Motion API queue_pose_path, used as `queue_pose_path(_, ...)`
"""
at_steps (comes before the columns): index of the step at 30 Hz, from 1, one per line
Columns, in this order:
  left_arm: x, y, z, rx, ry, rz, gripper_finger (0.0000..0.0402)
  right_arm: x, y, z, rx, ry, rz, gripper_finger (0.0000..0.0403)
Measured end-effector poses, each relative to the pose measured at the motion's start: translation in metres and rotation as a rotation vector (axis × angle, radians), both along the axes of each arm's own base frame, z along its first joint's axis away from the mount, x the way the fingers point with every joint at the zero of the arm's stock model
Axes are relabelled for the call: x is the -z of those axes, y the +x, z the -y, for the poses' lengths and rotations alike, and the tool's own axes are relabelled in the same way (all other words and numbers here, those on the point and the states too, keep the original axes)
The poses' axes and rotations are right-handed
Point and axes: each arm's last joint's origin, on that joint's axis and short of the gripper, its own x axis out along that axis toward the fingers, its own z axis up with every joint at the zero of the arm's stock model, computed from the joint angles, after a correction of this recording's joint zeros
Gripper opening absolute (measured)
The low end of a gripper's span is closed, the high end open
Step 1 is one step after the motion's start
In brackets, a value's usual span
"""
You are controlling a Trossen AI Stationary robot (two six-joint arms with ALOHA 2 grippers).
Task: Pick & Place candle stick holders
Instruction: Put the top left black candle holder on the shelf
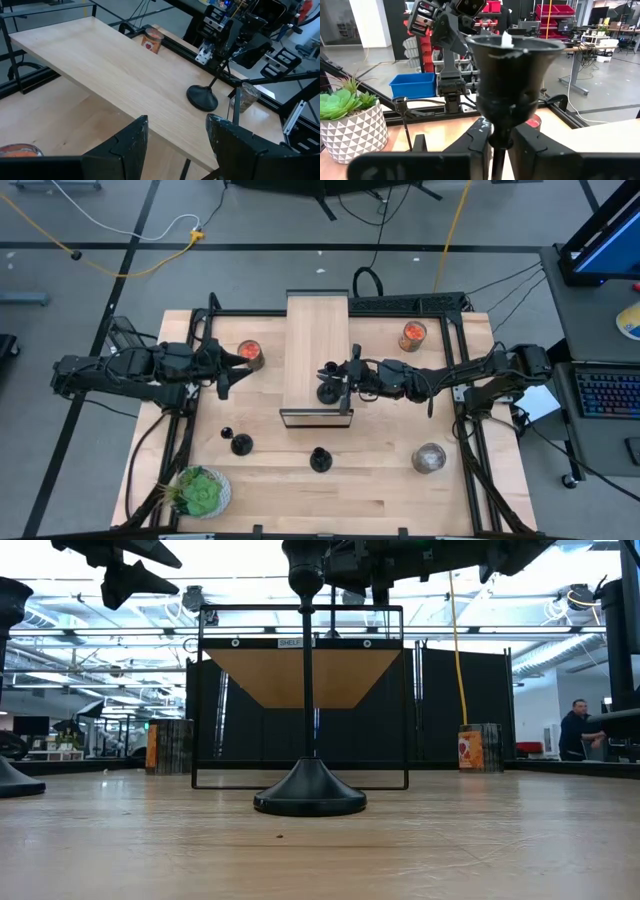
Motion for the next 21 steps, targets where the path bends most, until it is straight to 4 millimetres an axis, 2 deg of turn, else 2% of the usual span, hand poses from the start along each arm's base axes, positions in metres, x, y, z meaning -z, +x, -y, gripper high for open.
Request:
queue_pose_path(7, 0.000, 0.000, 0.000, 0.000, 0.000, 0.000, 0.0207, 0.000, 0.000, 0.000, 0.000, 0.000, -0.001, 0.0070)
queue_pose_path(13, 0.000, 0.000, 0.000, 0.000, 0.000, 0.000, 0.0207, 0.001, -0.002, 0.000, 0.000, -0.001, -0.032, 0.0065)
queue_pose_path(21, 0.000, 0.000, 0.000, 0.001, 0.003, 0.000, 0.0207, -0.013, -0.016, 0.002, 0.047, -0.022, -0.065, 0.0051)
